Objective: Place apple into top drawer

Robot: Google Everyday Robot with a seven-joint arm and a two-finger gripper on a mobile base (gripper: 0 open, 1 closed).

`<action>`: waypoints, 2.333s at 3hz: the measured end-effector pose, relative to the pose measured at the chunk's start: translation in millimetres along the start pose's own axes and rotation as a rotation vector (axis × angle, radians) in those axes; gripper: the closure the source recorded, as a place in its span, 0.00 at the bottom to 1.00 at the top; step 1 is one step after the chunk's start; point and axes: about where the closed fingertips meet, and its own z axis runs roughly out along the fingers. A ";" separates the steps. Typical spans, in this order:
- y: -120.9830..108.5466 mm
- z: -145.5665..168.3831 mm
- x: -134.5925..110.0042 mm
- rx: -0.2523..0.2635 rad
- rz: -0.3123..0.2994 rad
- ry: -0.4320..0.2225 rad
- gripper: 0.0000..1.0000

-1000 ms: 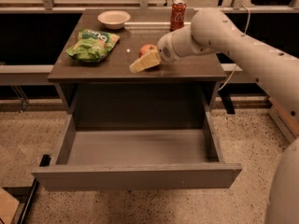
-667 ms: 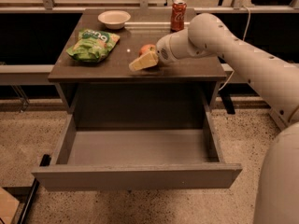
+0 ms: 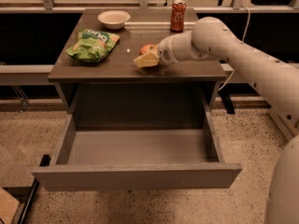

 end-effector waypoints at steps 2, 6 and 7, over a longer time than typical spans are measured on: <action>43.3 -78.5 0.0 -0.072 -0.131 0.042 1.00; 167.2 -114.2 79.5 -0.667 -0.403 0.140 1.00; 179.2 -106.3 111.1 -0.670 -0.329 0.162 1.00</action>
Offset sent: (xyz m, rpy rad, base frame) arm -0.1185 -0.0436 0.0594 -0.1631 -0.0610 0.1962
